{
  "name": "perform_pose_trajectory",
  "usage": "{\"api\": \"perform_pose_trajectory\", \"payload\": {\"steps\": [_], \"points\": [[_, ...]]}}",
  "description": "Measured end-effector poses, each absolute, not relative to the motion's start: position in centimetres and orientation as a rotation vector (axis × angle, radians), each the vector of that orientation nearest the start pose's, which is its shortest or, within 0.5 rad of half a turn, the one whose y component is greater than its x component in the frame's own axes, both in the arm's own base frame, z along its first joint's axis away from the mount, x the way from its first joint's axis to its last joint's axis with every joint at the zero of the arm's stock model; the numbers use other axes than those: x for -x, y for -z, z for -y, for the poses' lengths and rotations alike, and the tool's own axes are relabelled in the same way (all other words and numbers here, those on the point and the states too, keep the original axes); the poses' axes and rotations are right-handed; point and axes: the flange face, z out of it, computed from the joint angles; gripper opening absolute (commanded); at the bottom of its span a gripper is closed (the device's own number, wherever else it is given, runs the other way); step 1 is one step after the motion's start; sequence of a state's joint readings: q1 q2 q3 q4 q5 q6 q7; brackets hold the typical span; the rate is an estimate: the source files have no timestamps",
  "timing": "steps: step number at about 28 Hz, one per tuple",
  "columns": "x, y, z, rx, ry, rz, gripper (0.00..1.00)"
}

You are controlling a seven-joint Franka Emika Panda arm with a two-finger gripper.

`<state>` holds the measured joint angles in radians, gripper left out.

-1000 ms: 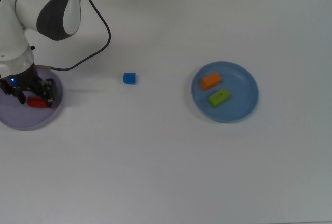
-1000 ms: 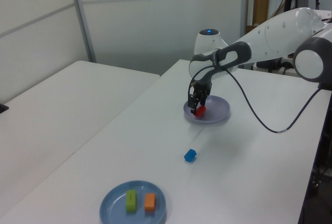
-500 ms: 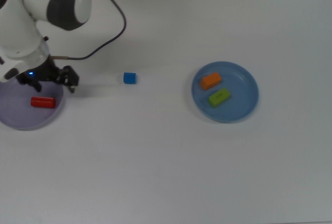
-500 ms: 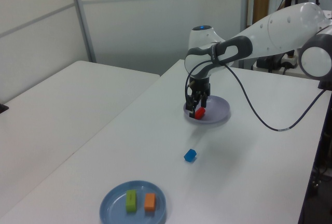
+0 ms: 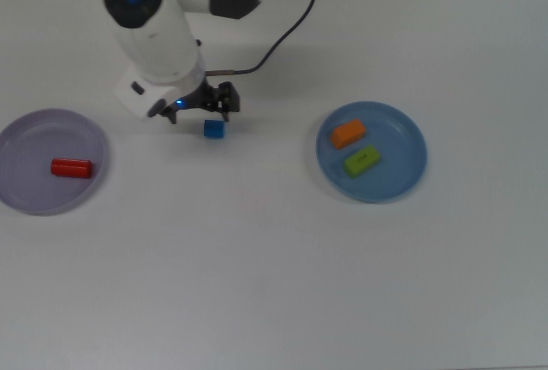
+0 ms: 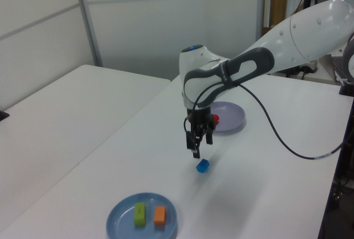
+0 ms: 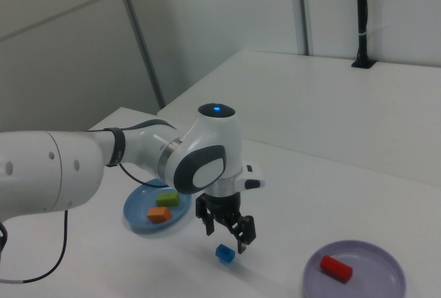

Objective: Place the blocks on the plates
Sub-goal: 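Move the gripper down to the blue cube and grasp it, then carry the blue cube onto the lavender plate and release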

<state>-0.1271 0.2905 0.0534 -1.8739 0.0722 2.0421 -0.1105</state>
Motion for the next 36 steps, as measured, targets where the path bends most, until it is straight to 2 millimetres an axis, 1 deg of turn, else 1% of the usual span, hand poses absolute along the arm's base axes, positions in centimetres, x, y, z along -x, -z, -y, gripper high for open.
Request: {"api": "perform_pose_trajectory", "payload": {"steps": [1, 2, 3, 4, 5, 7, 8, 12, 16, 17, 20, 21, 24, 26, 29, 32, 34, 36], "points": [[-60.6, -34.7, 3.8, 3.048, -0.184, -0.003, 0.99], [-60.4, -34.5, 3.5, 3.048, -0.192, -0.003, 0.94], [-60.3, -34.3, 3.3, 3.047, -0.2, -0.002, 0.84], [-60.2, -34.0, 3.1, 3.047, -0.209, 0.0, 0.81], [-60.1, -33.9, 3.0, 3.046, -0.214, 0.001, 0.79], [-60.0, -33.6, 2.9, 3.046, -0.223, 0.004, 0.78], [-59.9, -33.5, 2.9, 3.046, -0.225, 0.006, 0.74], [-60.0, -33.1, 2.6, 3.061, -0.221, 0.012, 0.67], [-60.1, -32.2, 2.2, 3.107, -0.229, 0.002, 0.67], [-60.1, -32.0, 2.0, 3.117, -0.229, -0.001, 0.64], [-60.4, -31.1, 1.6, 3.139, -0.22, 0.002, 0.45], [-60.4, -30.9, 1.5, 3.14, -0.217, 0.005, 0.3], [-60.5, -30.8, 1.5, 3.141, -0.212, 0.005, 0.12], [-60.6, -30.9, 1.6, 3.142, -0.205, 0.002, 0.05], [-60.7, -31.4, 2.0, 3.144, -0.19, -0.009, 0.05], [-61.0, -32.3, 2.7, 3.148, -0.163, -0.026, 0.06], [-61.3, -33.3, 3.7, 3.15, -0.134, -0.053, 0.06], [-61.7, -34.4, 5.3, 3.156, -0.096, -0.091, 0.06]]}}
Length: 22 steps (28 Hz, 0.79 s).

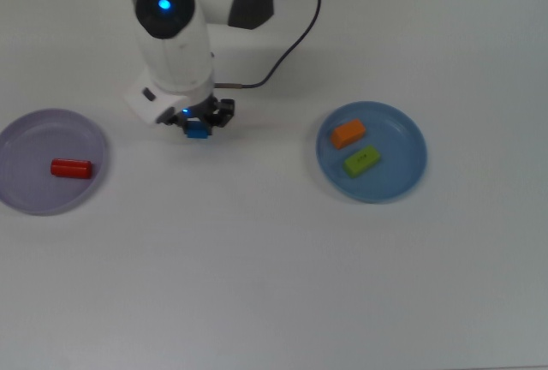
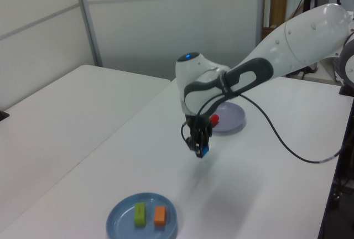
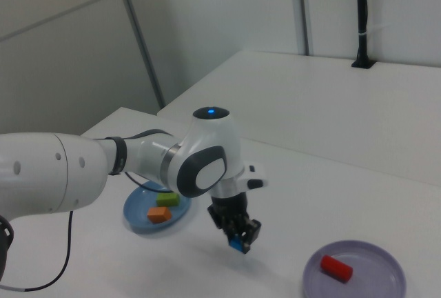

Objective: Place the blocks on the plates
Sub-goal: 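Carry the blue cube onto the lavender plate and release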

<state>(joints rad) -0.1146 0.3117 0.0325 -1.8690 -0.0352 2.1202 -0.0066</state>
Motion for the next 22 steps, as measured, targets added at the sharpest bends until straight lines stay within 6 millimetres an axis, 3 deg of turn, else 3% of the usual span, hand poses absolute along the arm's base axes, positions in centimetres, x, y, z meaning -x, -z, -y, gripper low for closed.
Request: {"api": "perform_pose_trajectory", "payload": {"steps": [5, 9, 14, 20, 22], "points": [[-62.4, -37.8, 12.5, 3.167, 0.016, -0.154, 0.09], [-62.1, -38.4, 18.3, 3.17, 0.046, -0.186, 0.09], [-62.4, -36.5, 22.7, 3.169, 0.028, -0.193, 0.11], [-63.4, -33.0, 25.4, 3.197, 0.102, -0.175, 0.12], [-63.7, -32.2, 25.8, 3.201, 0.126, -0.177, 0.18]]}}
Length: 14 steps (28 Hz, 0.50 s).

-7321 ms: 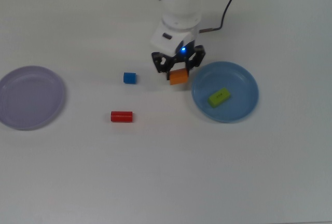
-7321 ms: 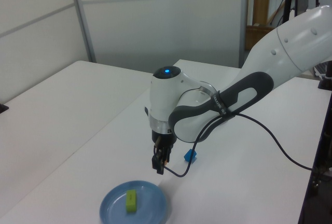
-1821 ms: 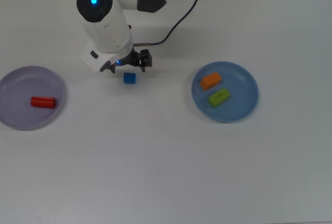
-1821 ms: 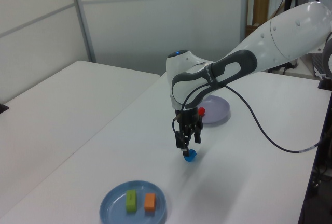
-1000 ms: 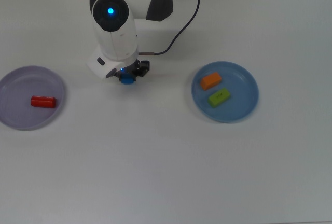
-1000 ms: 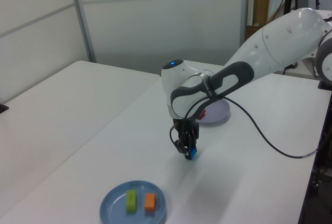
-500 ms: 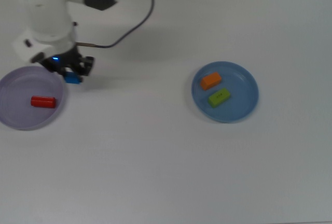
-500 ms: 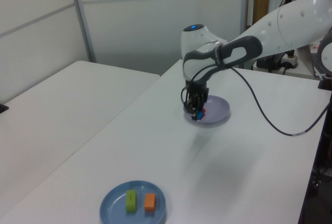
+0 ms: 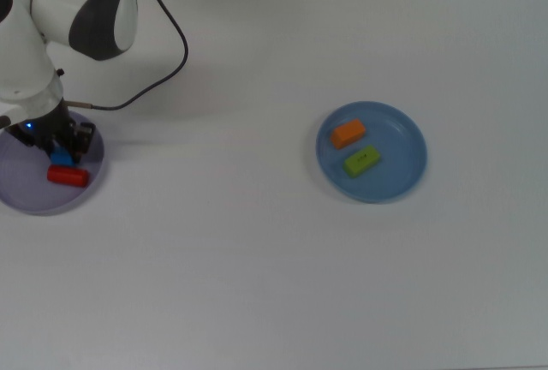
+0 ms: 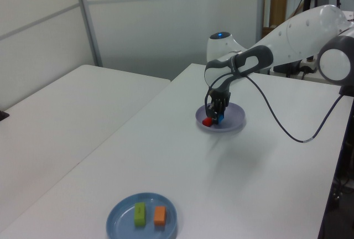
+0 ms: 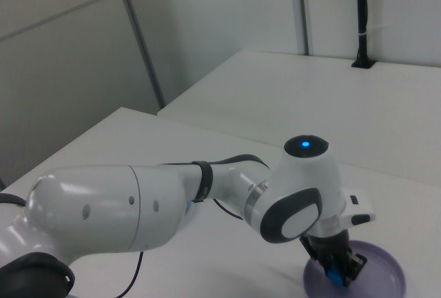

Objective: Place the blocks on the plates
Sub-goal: 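Carry the blue cube onto the lavender plate and release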

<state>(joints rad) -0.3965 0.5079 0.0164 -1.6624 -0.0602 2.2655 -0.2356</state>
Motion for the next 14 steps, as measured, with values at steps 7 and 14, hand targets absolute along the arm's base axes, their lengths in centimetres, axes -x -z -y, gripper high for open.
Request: {"api": "perform_pose_trajectory", "payload": {"steps": [7, 14], "points": [[-63.7, -32.3, 27.2, 3.211, 0.151, -0.159, 1.0], [-63.8, -32.7, 27.2, 3.213, 0.162, -0.146, 1.0]]}}
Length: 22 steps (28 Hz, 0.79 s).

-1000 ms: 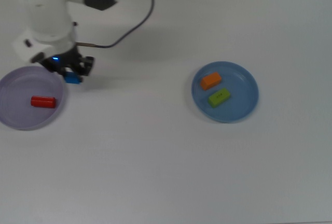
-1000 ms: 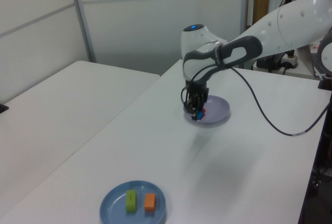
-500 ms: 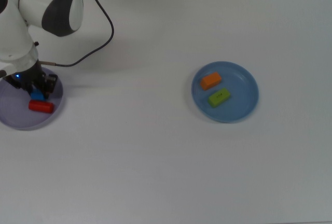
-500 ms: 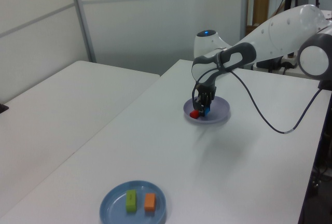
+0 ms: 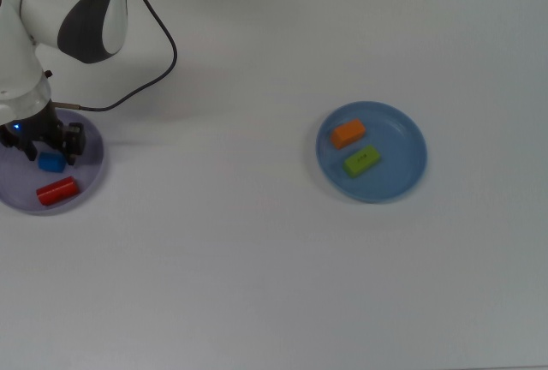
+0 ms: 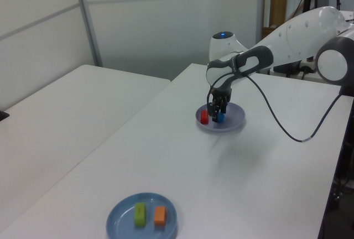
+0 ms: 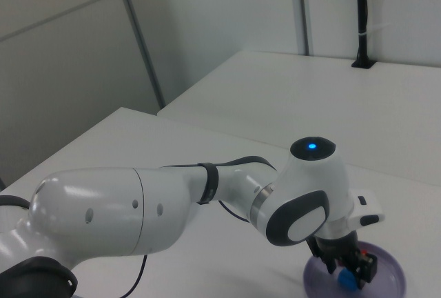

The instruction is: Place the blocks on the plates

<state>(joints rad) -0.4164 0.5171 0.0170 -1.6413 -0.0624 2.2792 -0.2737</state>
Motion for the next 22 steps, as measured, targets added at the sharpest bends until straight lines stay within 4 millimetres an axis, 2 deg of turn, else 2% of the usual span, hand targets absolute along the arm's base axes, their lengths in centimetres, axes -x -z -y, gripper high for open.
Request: {"api": "perform_pose_trajectory", "payload": {"steps": [6, 9, 11, 12, 16, 17, 22], "points": [[-64.0, -34.6, 25.9, 3.203, 0.139, -0.141, 1.0], [-64.5, -36.5, 23.7, 3.196, 0.148, -0.19, 1.0], [-65.1, -37.6, 21.5, 3.191, 0.168, -0.228, 1.0], [-65.6, -38.2, 19.4, 3.186, 0.174, -0.247, 1.0], [-66.7, -39.2, 13.3, 3.172, 0.155, -0.28, 1.0], [-66.8, -39.4, 11.1, 3.169, 0.137, -0.289, 1.0], [-66.4, -40.9, 5.6, 3.173, 0.048, -0.36, 1.0]]}}
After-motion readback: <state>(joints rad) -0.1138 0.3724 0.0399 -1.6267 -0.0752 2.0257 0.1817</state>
